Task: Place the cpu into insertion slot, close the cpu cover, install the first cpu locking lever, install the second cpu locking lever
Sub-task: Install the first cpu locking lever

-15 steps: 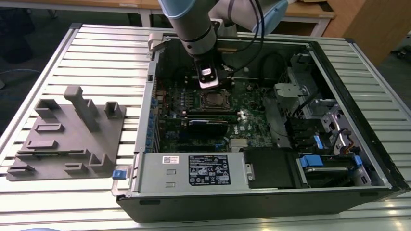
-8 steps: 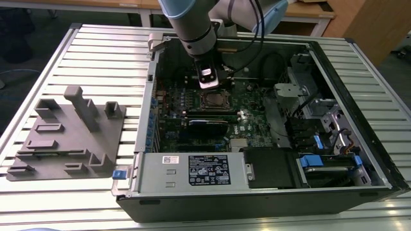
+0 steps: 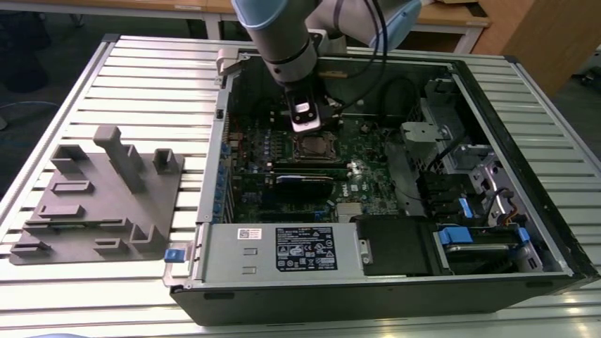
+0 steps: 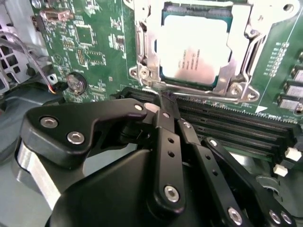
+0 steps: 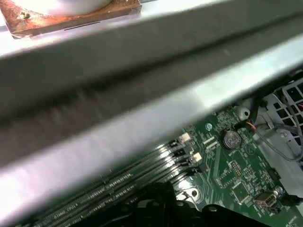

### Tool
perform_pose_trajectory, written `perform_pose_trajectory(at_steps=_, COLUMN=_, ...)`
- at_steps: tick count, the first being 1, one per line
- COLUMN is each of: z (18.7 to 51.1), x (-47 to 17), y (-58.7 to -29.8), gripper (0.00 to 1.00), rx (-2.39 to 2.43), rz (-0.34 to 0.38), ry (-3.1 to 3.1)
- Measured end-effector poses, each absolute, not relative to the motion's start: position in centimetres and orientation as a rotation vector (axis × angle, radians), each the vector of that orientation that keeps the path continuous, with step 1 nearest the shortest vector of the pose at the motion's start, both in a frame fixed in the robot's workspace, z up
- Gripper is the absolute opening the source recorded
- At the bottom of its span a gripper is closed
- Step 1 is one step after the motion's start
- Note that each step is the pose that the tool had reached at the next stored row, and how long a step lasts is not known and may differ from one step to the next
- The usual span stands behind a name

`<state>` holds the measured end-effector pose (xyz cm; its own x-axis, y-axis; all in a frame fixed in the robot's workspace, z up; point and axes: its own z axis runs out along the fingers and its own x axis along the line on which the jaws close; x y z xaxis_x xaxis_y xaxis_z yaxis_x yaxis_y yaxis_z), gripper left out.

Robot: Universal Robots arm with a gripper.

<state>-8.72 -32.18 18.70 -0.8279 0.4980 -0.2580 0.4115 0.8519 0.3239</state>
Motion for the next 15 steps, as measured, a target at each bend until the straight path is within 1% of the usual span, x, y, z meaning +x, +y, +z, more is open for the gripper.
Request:
perform_pose_trajectory(at_steps=10, z=18.70, x=-8.62, y=-32.51, gripper=0.11, rx=0.683, rz=0.369, ry=2.694)
perform_pose_trajectory(at_steps=15, z=19.49, x=-8.61, y=-32.50, gripper=0.11, rx=0.683, rz=0.371, ry=2.693)
